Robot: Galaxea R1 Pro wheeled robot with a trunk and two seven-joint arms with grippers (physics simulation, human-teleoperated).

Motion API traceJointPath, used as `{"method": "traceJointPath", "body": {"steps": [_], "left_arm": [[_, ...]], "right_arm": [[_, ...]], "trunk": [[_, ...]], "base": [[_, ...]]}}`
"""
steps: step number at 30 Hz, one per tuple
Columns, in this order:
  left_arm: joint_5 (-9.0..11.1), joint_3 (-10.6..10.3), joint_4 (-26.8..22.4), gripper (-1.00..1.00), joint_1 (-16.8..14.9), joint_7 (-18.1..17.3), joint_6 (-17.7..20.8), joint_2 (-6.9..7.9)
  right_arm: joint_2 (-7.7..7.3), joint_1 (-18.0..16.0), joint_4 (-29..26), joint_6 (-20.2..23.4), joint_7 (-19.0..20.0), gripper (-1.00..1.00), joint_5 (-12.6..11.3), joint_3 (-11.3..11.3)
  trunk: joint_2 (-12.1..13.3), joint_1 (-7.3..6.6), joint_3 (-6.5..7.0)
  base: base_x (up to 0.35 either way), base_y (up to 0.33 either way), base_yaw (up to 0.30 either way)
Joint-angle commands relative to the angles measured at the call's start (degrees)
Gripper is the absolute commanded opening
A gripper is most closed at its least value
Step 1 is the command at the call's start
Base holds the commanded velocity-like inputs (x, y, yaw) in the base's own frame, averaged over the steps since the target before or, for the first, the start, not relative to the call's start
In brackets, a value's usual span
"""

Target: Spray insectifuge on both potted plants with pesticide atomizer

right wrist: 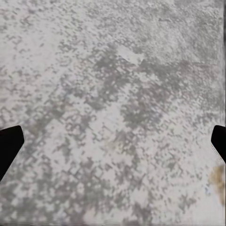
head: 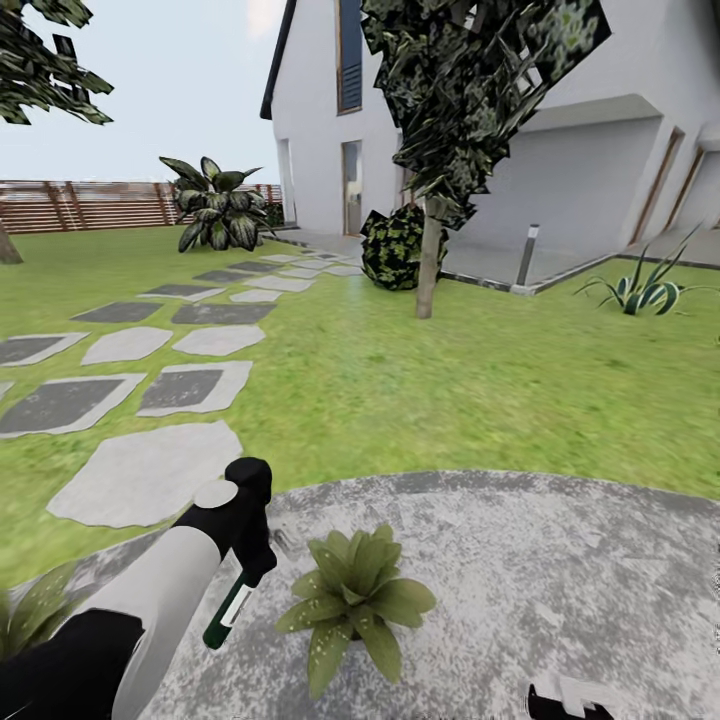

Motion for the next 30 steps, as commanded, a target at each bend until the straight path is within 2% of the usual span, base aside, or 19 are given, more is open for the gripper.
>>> {"method": "traceJointPath", "body": {"steps": [1, 10, 17, 19, 21, 23, 30], "left_arm": [[-0.55, -0.19, -0.07, -1.0, -0.03, -0.57, 0.61, -0.03], [-0.59, -0.58, -0.05, -1.0, 0.04, -0.57, 0.61, 0.49], [-0.56, -0.52, 0.08, -1.0, 0.3, -0.57, 0.61, 0.48], [-0.57, -0.53, 0.01, -1.0, 1.79, -0.57, 0.61, 0.6], [-0.57, -0.57, -0.21, -1.0, 5.46, -0.57, 0.61, 0.69], [-0.5, -0.5, -0.45, -1.0, 7.31, -0.57, 0.64, 0.71], [-0.32, 0.27, -0.81, -1.0, 8.33, -0.57, 0.77, 0.68]], "right_arm": [[-0.06, -0.02, 0.08, -0.14, -0.01, 1.0, -0.46, 0.54], [-0.2, -0.02, -0.07, -0.14, -0.18, 1.0, -0.58, 0.56], [-0.08, -0.02, -0.14, -0.14, -0.22, 1.0, -0.59, 0.48], [-0.07, -0.02, -0.14, -0.14, -0.22, 1.0, -0.59, 0.47], [-0.07, -0.02, -0.14, -0.14, -0.22, 1.0, -0.59, 0.47], [-0.07, -0.02, -0.14, -0.14, -0.22, 1.0, -0.59, 0.47], [-0.02, -0.02, -0.08, -0.08, -0.22, 1.0, -0.59, 0.47]], "trunk": [[-0.03, -0.03, -0.05], [-0.03, -0.03, -0.05], [-0.03, -0.03, -0.05], [-0.03, -0.03, -0.05], [-0.03, -0.03, -0.05], [-0.03, -0.03, -0.05], [-0.03, -0.03, -0.05]], "base": [[-0.196, -0.237, 0.009], [-0.181, -0.235, 0.005], [-0.065, -0.246, 0.236], [-0.003, -0.086, 0.277], [-0.001, -0.024, 0.278], [0.0, -0.007, 0.278], [0.0, -0.001, 0.278]]}}
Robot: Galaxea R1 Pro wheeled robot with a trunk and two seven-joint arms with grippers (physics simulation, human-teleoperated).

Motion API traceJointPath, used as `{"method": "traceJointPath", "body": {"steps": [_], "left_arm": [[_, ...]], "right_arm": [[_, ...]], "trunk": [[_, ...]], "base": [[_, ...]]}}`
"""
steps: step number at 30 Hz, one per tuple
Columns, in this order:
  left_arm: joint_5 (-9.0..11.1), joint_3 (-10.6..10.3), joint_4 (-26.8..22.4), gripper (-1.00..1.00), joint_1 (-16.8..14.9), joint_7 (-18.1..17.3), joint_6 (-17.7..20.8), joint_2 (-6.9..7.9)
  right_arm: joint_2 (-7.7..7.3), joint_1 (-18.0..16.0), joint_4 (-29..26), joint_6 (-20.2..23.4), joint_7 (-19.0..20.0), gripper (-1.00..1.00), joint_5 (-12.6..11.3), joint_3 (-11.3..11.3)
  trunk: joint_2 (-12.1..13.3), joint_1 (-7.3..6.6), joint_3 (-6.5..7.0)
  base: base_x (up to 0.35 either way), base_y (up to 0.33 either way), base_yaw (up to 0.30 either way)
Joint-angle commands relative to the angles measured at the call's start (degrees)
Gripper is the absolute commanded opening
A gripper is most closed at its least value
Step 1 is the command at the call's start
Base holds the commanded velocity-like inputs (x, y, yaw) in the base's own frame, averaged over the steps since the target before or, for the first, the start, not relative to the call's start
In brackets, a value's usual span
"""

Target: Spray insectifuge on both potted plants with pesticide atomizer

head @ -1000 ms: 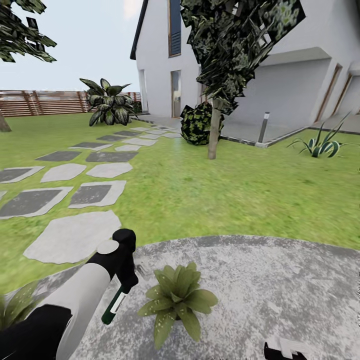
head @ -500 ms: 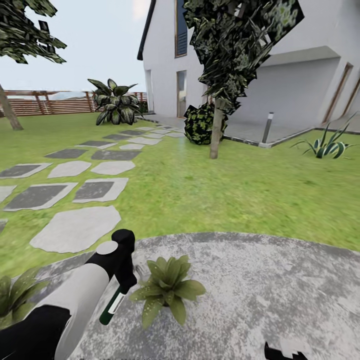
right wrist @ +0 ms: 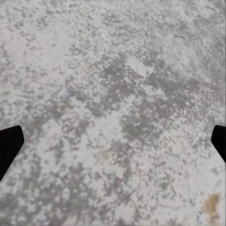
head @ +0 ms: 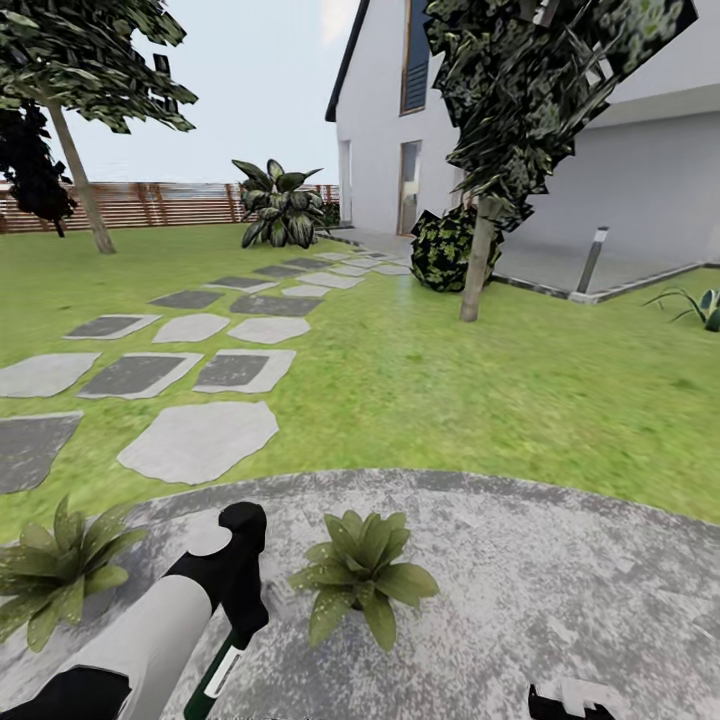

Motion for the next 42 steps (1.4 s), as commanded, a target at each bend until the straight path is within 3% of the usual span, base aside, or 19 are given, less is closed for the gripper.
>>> {"method": "traceJointPath", "body": {"steps": [1, 7, 22, 38, 42], "left_arm": [[-0.48, -0.07, -0.09, -1.0, -0.04, -0.54, 0.61, -0.04], [-0.39, -0.19, -0.15, -1.0, -0.04, -0.54, 2.57, -0.26], [-0.42, 0.03, -0.15, -1.0, 0.02, -0.54, 3.1, -0.08], [-0.49, -0.06, -0.07, -1.0, 0.91, -0.54, 3.78, 0.19], [-0.43, 0.04, -0.21, -1.0, 1.43, -0.54, 3.79, 1.55]], "right_arm": [[-0.03, -0.01, -0.03, -0.15, -0.12, 1.0, -0.54, 0.51], [-0.02, -0.01, -0.04, -0.21, -0.12, 1.0, -0.54, 0.51], [-0.06, -0.01, -0.23, -0.35, -0.09, 1.0, -0.54, 0.51], [0.02, -0.01, -0.23, -0.31, -0.12, 1.0, -0.55, 0.51], [0.02, -0.01, -0.23, -0.31, -0.12, 1.0, -0.55, 0.51]], "trunk": [[-0.02, -0.01, -0.05], [-0.02, -0.01, -0.05], [-0.02, -0.01, -0.05], [-0.02, -0.01, -0.05], [-0.02, -0.01, -0.05]], "base": [[0.0, 0.0, 0.278], [0.0, -0.043, 0.187], [-0.006, -0.264, 0.01], [0.028, -0.198, 0.268], [0.002, -0.003, 0.278]]}}
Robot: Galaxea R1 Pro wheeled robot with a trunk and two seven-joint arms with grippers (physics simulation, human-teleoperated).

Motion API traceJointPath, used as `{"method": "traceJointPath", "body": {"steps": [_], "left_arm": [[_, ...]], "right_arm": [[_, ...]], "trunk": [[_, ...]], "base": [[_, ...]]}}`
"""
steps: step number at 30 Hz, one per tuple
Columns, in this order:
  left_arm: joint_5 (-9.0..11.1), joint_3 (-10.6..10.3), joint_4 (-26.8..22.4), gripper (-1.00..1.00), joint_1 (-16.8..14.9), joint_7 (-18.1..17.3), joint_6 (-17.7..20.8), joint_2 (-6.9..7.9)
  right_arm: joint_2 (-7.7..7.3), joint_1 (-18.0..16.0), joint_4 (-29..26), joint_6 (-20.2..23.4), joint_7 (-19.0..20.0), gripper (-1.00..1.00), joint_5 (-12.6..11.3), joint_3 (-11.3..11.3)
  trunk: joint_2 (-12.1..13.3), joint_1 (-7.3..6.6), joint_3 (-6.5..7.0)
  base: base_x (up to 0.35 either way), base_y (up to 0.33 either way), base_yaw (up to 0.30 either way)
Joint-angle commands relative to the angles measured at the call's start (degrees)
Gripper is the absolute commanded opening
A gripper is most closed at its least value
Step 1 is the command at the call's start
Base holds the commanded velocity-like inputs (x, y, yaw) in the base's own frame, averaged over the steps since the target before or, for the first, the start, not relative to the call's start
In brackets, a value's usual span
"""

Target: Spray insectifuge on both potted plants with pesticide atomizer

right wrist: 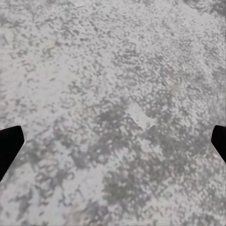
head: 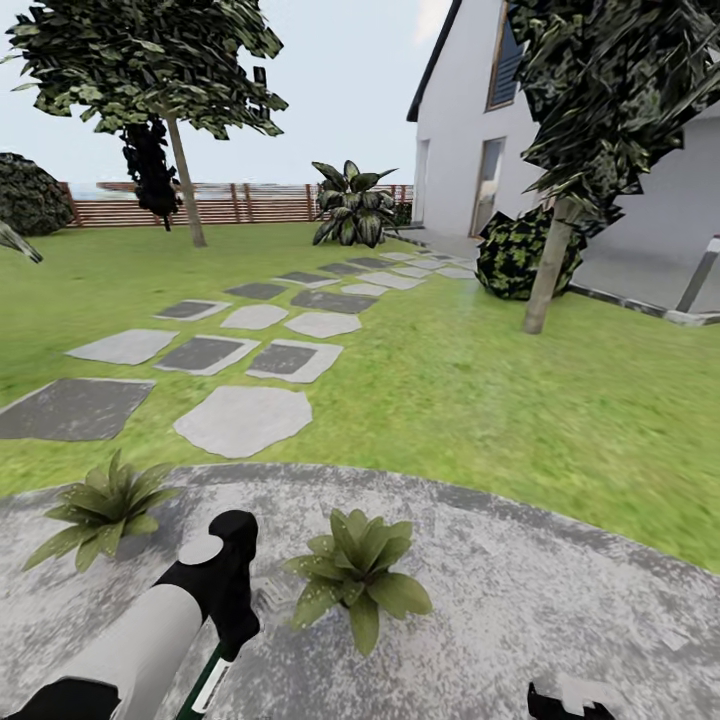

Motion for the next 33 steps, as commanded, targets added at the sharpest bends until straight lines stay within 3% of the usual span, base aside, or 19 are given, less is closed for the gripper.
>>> {"method": "traceJointPath", "body": {"steps": [1, 10, 25, 33], "left_arm": [[-0.47, -0.05, -0.04, -1.0, -0.03, -0.56, 0.59, 0.07], [-0.45, 0.01, -2.84, -1.0, -0.02, -0.56, 1.89, 0.14], [-0.45, 0.02, -2.96, -1.0, -0.02, -0.56, 1.91, 0.13], [-0.53, 0.08, -2.96, -1.0, -0.02, -0.56, 1.91, 0.14]], "right_arm": [[0.0, -0.01, 0.0, -0.17, -0.12, 1.0, -0.54, 0.51], [0.07, -0.01, 0.0, -0.17, -0.12, 1.0, -0.53, 0.53], [0.07, -0.01, 0.05, -0.1, -0.1, 1.0, -0.56, 0.54], [0.15, -0.01, 0.0, -0.17, -0.12, 1.0, -0.61, 0.52]], "trunk": [[-0.02, -0.01, -0.05], [-0.02, -0.01, 0.14], [-0.02, -0.01, 0.72], [-0.02, -0.01, 0.73]], "base": [[0.0, 0.0, 0.279], [0.0, -0.045, 0.276], [-0.022, -0.263, 0.268], [0.054, -0.271, 0.077]]}}
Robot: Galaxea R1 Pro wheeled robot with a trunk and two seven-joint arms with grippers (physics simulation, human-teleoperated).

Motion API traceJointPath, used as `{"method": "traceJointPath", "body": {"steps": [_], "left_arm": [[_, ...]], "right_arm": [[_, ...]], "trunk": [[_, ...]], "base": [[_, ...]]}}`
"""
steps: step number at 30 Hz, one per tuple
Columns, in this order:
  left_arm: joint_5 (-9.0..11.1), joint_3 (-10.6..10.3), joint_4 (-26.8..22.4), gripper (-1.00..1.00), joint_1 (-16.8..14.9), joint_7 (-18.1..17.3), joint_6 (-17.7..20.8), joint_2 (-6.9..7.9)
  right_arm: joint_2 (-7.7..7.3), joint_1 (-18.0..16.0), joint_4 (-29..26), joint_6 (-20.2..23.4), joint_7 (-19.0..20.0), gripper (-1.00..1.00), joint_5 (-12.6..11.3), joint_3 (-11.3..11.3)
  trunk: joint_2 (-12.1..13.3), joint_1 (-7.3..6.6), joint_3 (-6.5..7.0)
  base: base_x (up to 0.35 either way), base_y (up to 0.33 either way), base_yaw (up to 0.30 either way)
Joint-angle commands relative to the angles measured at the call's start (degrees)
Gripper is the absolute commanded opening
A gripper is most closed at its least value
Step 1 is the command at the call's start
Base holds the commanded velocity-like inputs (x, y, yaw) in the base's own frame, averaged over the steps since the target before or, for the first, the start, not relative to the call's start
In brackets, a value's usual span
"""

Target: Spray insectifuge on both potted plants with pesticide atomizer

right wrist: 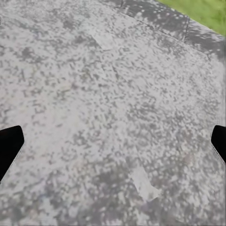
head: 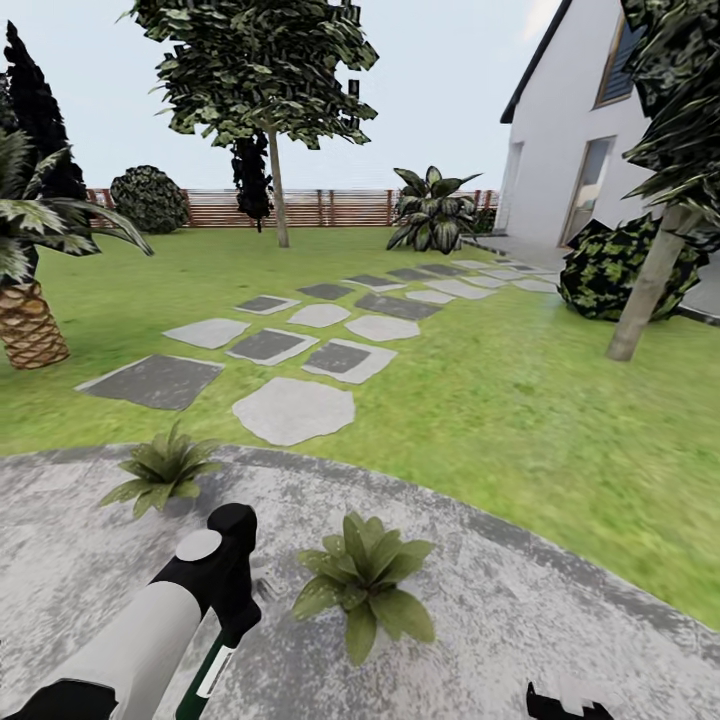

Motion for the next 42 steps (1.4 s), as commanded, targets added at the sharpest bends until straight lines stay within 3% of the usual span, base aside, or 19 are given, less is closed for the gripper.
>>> {"method": "traceJointPath", "body": {"steps": [1, 9, 22, 24, 25, 32, 33, 35, 38, 40, 42], "left_arm": [[-0.58, -0.05, -0.03, -1.0, -0.04, -0.58, 0.6, -0.04], [-0.56, -0.02, -0.03, -1.0, -0.04, -0.58, 0.62, -0.12], [-0.58, -0.05, -0.03, -1.0, -0.04, -0.58, 0.69, 0.05], [-0.58, -0.05, 0.04, -1.0, 0.03, -0.58, 0.62, 0.88], [-0.26, -0.05, 0.1, -1.0, 0.04, -0.58, 0.56, 2.38], [0.28, -0.05, 0.01, -1.0, 1.31, -0.58, 0.16, 2.76], [0.48, -0.05, 0.01, -1.0, 1.74, 0.76, 0.06, 2.73], [2.1, -0.05, 0.04, -1.0, 3.23, 4.59, -0.14, 2.71], [6.75, -0.1, 0.05, -1.0, 5.34, 11.47, -2.95, 2.59], [12.1, -0.01, 0.06, -1.0, 5.74, 16.15, -8.42, 2.35], [14.43, -0.13, 0.03, -1.0, 5.8, 17.67, -9.94, 2.33]], "right_arm": [[-0.01, -0.01, 0.0, -0.14, -0.1, 1.0, -0.54, 0.5], [0.0, -0.01, -0.01, -0.14, -0.1, 1.0, -0.53, 0.5], [-0.32, -0.01, 0.38, -0.14, 0.07, 1.0, -0.32, 0.58], [-0.47, -0.01, 0.35, -0.14, 0.01, 1.0, -0.35, 0.58], [-0.3, -0.01, 0.1, -0.14, -0.01, 1.0, -0.41, 0.58], [-0.03, -0.01, 0.0, -0.14, -0.01, 1.0, -0.38, 0.65], [-0.02, -0.01, 0.0, -0.14, 0.01, 1.0, -0.38, 0.66], [-0.01, -0.01, 0.0, -0.14, 0.05, 1.0, -0.36, 0.67], [0.0, -0.01, 0.0, -0.14, 0.07, 1.0, -0.36, 0.67], [0.0, -0.01, 0.0, -0.14, 0.08, 1.0, -0.38, 0.67], [0.01, -0.01, 0.0, -0.14, 0.08, 1.0, -0.38, 0.67]], "trunk": [[-0.02, 0.01, -0.06], [-0.02, 0.01, -0.06], [-0.02, 0.01, -0.06], [-0.02, 0.01, -0.06], [-0.02, 0.01, -0.06], [-0.02, 0.01, -0.06], [-0.02, 0.01, -0.06], [-0.02, 0.01, -0.06], [-0.02, 0.01, -0.06], [-0.02, 0.01, -0.06], [-0.02, 0.01, -0.06]], "base": [[0.173, -0.275, 0.262], [0.136, -0.287, 0.276], [-0.104, -0.289, 0.191], [-0.002, -0.033, 0.001], [0.0, -0.002, 0.005], [0.0, 0.0, 0.212], [0.0, 0.0, 0.275], [0.0, 0.0, 0.168], [0.0, 0.0, 0.04], [0.0, 0.0, 0.008], [0.0, 0.0, 0.008]]}}
